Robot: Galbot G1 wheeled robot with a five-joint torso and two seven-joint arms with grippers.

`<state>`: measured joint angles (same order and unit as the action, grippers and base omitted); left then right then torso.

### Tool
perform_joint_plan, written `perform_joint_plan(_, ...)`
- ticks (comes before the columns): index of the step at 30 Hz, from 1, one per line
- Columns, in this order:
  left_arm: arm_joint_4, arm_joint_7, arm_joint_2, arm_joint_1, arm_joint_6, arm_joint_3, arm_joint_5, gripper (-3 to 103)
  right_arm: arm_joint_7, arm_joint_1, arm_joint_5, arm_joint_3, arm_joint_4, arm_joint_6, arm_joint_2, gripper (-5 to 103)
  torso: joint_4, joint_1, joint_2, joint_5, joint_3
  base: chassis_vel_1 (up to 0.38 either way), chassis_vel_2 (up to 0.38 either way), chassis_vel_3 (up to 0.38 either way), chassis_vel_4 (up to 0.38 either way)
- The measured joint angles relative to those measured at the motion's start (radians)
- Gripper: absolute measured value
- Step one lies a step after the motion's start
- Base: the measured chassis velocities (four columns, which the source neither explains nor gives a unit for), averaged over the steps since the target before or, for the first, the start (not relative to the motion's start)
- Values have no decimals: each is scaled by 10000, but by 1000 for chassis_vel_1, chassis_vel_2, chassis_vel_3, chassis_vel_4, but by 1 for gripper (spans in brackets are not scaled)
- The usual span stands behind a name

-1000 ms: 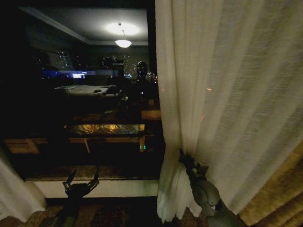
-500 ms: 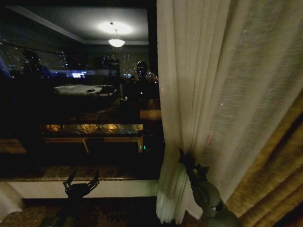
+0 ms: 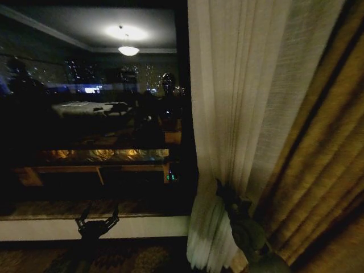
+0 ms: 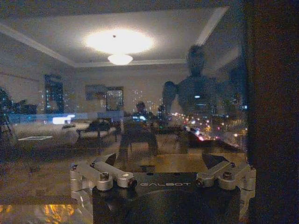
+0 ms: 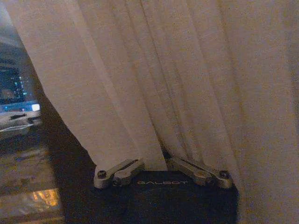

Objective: Open the curtains by pulling them apart, changing their state from closed to fully open.

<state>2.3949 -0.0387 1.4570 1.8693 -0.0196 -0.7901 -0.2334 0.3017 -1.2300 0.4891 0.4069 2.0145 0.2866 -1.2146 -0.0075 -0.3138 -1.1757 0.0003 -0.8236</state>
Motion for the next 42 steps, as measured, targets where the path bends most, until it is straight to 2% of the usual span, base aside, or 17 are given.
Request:
perform_joint_plan(6, 3, -7, 36, 20, 25, 9, 10, 100, 0, -38, -218, -20, -122, -186, -6, 0, -6, 0, 1, 5, -1, -219, -216, 227, 202)
perform_joint_plan(13, 13, -6, 51, 77, 51, 48, 115, 100, 4, -54, -217, 87, -112, -191, 75, 0, 0, 0, 0, -14, 0, 1, -20, 27, 12)
perform_joint_plan(17, 21, -1, 8, 76, 51, 38, 130, 100, 185, -59, -205, 351, -244, -131, 90, 0, -1, 0, -1, -6, 1, 58, 42, -51, -51)
perform_joint_plan(21, 86, 1, 47, 96, 66, 119, 152, 100, 1359, 99, 277, 831, -418, 351, 64, 0, -2, 1, -1, 2, 1, 8, 8, -14, -5)
perform_joint_plan(22, 86, 1, 47, 96, 66, 119, 152, 100, 1359, 99, 277, 831, -418, 351, 64, 0, -2, 1, -1, 2, 1, 0, 0, 0, 0)
perform_joint_plan(27, 265, -4, 107, 127, 66, 207, 158, 100, 2449, 437, 778, 1525, -916, 486, 108, 0, -1, 0, 0, 0, 0, 0, 0, 0, 0)
perform_joint_plan(36, 191, -3, 129, 180, 171, 187, 153, 100, 2941, 910, 771, 2578, -1893, 289, 117, 0, 0, 1, -2, -2, 1, 0, 0, 0, 0)
perform_joint_plan(42, 121, -3, 129, 205, 261, 117, 93, 100, 3287, 1378, 739, 3294, -2898, -148, 329, 0, -1, 0, -1, -2, 0, 0, 0, 0, 0)
